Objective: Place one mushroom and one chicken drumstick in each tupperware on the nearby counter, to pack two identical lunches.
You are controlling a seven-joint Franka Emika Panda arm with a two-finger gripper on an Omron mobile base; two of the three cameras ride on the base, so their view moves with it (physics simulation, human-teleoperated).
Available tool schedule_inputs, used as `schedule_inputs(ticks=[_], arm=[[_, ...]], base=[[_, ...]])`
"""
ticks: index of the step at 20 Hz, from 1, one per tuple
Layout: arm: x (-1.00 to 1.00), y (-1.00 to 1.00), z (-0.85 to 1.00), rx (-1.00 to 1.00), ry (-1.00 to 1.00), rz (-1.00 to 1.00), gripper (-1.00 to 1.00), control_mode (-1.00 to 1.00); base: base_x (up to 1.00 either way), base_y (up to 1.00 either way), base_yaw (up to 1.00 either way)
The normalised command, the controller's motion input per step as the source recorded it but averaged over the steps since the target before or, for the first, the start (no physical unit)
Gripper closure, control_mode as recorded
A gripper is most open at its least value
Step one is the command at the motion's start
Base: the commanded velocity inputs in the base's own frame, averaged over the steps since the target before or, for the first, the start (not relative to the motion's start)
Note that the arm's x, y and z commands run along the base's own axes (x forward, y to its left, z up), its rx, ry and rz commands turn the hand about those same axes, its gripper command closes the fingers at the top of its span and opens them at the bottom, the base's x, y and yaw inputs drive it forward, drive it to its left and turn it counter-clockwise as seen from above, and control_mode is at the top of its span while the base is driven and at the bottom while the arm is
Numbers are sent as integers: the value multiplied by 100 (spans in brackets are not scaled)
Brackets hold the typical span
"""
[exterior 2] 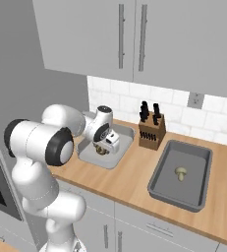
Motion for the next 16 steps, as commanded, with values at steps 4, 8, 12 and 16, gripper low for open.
schedule_inputs(ticks=[4,8,12,16], arm=[[39,-4,-38,-3,-2,0,100,-100],[37,0,-28,-2,-2,0,100,-100],[37,0,-21,0,0,0,-100,-100],[5,-1,-25,0,-3,0,-100,-100]], base=[[0,0,0],[0,0,0],[0,0,0],[0,0,0]])
